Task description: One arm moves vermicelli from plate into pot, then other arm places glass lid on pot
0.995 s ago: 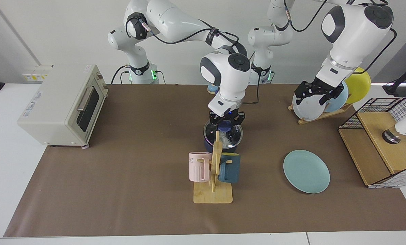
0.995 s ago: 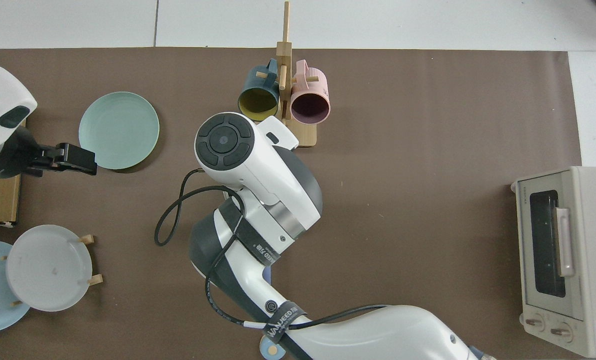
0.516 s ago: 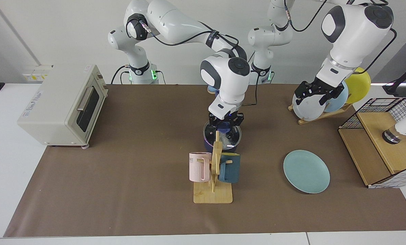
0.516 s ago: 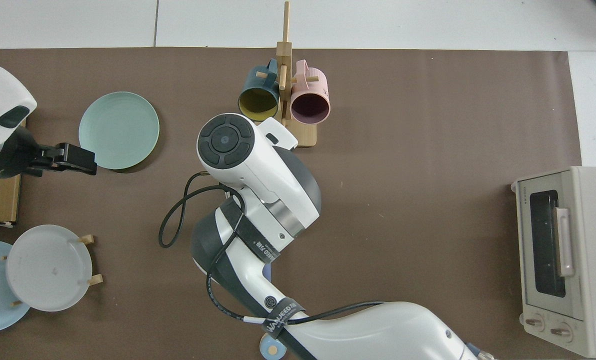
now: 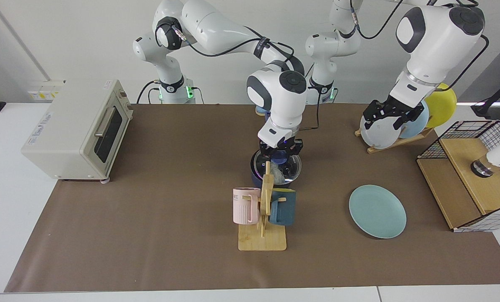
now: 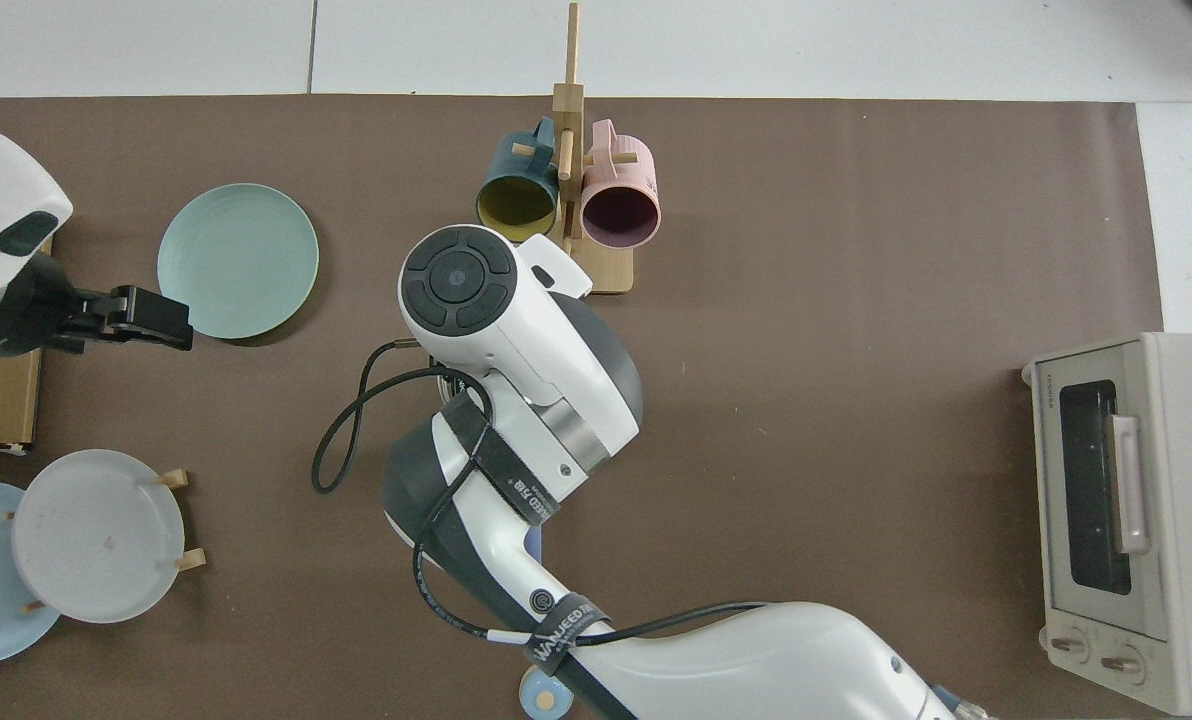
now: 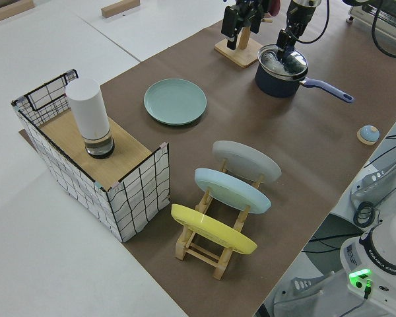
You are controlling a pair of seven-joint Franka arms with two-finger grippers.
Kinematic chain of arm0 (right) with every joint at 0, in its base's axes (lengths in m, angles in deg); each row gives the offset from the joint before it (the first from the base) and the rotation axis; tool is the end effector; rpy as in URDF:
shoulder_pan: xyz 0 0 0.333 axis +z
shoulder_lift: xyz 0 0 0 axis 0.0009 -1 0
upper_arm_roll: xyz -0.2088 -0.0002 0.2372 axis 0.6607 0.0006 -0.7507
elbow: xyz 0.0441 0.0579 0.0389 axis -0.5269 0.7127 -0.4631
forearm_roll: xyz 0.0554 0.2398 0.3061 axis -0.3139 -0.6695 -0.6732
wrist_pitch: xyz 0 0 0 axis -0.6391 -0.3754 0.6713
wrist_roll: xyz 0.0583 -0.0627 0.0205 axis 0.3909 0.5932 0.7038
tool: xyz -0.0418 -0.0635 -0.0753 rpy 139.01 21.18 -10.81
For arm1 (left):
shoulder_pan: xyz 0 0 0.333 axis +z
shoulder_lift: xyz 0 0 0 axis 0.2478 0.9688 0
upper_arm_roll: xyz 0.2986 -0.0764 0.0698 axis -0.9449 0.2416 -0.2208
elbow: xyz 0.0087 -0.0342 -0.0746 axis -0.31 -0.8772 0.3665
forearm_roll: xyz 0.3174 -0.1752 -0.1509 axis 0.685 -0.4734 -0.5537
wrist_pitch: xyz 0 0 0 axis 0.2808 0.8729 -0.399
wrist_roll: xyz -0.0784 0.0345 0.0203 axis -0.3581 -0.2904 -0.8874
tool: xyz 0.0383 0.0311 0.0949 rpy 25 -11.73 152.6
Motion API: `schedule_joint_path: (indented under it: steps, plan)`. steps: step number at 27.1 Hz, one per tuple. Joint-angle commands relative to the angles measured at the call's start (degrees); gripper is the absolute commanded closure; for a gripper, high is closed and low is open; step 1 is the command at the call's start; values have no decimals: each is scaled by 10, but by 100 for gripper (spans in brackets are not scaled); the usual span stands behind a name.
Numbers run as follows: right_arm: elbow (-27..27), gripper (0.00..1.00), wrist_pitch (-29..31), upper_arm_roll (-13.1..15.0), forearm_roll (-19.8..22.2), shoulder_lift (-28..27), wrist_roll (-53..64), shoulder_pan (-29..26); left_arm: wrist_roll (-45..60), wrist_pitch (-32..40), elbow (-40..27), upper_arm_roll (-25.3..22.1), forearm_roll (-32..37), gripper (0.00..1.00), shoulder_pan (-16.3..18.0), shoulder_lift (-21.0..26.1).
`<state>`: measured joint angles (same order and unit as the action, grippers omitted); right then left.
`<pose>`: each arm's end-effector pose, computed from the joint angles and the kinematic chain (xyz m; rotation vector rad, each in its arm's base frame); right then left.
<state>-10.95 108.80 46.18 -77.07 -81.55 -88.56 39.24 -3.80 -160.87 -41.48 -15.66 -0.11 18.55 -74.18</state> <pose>0.5879 0.4634 0.4162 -3.1375 0.0303 -0.0098 0.5736 -0.0251 0.5856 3.0897 -0.0516 -0.0381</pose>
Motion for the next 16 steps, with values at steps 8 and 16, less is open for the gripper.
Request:
schedule_joint_path:
  steps: [8, 16]
  plan:
    - [26, 100, 14, -3, -9, 15, 34, -11, -4, -3, -13, -5, -3, 0, -4, -14]
    - [32, 100, 15, -3, -9, 15, 34, -7, -4, -3, -13, -5, -3, 0, -4, -14]
